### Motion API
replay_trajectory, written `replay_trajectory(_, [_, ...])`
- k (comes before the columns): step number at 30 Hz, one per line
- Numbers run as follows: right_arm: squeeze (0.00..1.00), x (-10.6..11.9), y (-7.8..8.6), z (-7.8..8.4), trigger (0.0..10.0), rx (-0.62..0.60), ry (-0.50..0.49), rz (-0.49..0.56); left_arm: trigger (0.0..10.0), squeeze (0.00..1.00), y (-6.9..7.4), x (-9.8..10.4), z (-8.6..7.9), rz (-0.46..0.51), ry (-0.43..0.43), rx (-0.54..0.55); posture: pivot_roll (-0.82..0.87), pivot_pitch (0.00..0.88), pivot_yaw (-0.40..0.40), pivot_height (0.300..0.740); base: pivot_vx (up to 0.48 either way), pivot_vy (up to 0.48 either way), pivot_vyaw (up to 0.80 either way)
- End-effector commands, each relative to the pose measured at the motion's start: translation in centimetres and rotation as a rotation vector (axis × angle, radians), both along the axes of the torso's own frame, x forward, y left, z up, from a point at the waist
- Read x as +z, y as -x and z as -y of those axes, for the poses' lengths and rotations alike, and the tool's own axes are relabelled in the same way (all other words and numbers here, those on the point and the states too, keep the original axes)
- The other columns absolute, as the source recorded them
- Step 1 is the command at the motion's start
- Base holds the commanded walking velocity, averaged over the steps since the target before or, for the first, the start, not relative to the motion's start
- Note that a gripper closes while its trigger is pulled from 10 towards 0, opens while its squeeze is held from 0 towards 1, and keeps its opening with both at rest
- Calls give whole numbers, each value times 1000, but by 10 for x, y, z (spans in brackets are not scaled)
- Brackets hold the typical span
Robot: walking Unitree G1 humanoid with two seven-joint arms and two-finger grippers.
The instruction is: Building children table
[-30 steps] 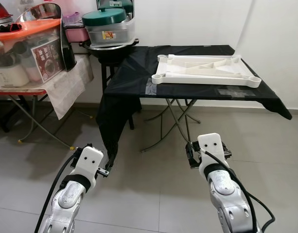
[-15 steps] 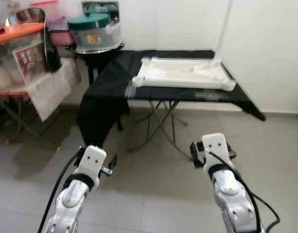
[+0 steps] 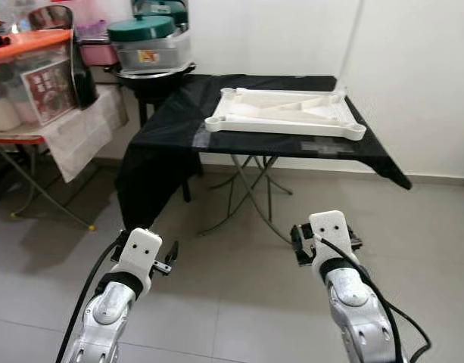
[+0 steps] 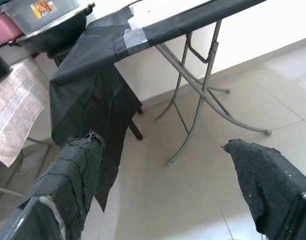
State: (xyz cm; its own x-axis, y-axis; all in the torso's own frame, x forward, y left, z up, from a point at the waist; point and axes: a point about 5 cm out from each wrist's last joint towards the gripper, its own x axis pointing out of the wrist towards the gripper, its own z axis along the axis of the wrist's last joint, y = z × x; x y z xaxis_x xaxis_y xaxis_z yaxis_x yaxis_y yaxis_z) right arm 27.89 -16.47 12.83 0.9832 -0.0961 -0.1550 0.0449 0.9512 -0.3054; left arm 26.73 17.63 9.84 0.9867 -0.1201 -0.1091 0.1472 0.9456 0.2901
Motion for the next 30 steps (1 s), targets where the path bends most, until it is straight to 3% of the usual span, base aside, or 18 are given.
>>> replay_trajectory(1, [0, -2, -1, 3, 10000, -7, 9, -17, 10000, 0, 2, -7, -1, -34, -5, 11, -34, 0, -18, 740, 0, 0, 0])
replay_trajectory(9, [0, -4, -1, 7, 10000, -15, -7, -31, 10000, 0, 5, -9, -2, -45, -9, 12, -30, 0, -21, 740, 0, 0, 0])
replay_trajectory(15, [0, -5, -4, 23, 10000, -67, -3, -54, 10000, 0, 8, -9, -3, -50, -12, 15, -26, 0, -20, 740, 0, 0, 0])
replay_trajectory(30, [0, -9, -2, 37, 10000, -104, 12, -89, 10000, 0, 15, -11, -6, -68, -19, 20, -20, 0, -21, 690, 0, 0, 0])
